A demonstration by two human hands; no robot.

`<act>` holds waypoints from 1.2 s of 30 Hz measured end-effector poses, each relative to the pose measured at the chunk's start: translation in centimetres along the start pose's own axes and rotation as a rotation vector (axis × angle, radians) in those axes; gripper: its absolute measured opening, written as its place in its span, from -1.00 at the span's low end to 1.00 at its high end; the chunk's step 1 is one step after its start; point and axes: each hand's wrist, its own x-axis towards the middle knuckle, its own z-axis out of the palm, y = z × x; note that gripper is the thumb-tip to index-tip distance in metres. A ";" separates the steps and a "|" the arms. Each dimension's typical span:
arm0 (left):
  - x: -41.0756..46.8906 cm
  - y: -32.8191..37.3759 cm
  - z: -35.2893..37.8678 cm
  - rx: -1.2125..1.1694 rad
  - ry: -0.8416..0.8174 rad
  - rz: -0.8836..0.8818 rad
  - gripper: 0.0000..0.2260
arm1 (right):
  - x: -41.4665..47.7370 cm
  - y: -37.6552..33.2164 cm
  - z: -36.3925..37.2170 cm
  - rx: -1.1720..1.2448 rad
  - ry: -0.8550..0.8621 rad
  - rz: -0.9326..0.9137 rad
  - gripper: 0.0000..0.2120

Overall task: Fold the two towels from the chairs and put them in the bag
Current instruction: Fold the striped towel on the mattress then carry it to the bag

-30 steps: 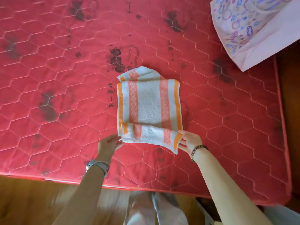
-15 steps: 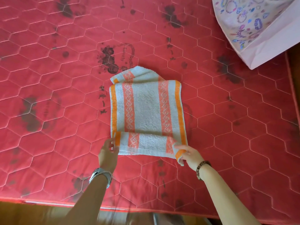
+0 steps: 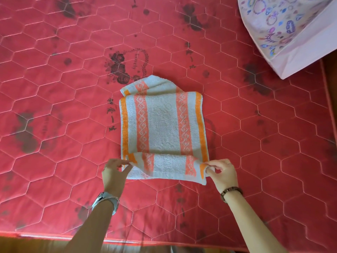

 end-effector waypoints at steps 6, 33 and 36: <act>1.9 1.5 0.4 -0.241 0.007 -0.108 -0.98 | 2.3 -1.1 -0.1 0.081 0.081 -0.037 -0.90; 5.6 -1.8 3.3 -0.100 0.000 -0.239 -0.73 | 9.6 -0.4 3.2 -0.211 -0.133 0.228 -0.80; 4.6 -2.1 3.0 -0.086 -0.004 -0.219 -0.74 | 9.0 -0.4 3.4 -0.192 -0.049 0.228 -0.67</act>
